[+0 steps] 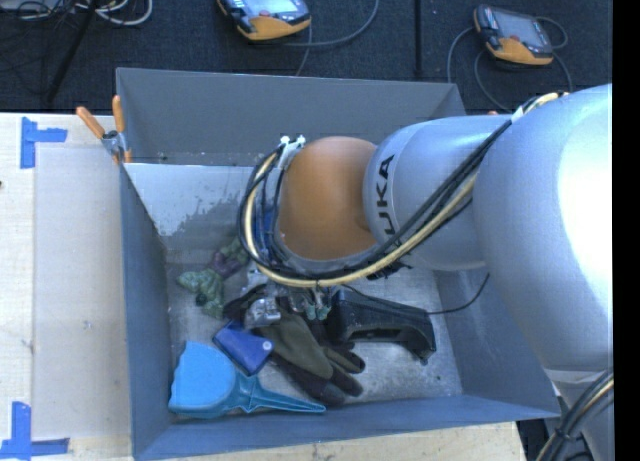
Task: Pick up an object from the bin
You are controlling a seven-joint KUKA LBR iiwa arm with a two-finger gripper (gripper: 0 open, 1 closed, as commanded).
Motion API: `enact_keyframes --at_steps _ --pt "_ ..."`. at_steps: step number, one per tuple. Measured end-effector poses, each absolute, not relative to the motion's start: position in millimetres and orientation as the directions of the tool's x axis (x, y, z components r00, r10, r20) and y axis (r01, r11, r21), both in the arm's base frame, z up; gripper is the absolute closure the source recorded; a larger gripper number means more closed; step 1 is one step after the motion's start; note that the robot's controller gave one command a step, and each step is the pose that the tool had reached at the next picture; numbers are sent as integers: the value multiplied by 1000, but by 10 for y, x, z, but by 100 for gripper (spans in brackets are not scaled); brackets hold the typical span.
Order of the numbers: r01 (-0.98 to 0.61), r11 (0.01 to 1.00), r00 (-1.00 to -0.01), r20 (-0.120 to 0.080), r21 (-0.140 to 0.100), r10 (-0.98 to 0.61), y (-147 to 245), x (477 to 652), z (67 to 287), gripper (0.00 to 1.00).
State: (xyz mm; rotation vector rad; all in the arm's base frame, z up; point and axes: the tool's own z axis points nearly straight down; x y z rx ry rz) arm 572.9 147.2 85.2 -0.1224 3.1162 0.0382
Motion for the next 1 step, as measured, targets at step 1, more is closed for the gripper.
enact_keyframes --at_steps 1 --pt "-78 997 -997 -24 24 -78 1471 5729 852 100"
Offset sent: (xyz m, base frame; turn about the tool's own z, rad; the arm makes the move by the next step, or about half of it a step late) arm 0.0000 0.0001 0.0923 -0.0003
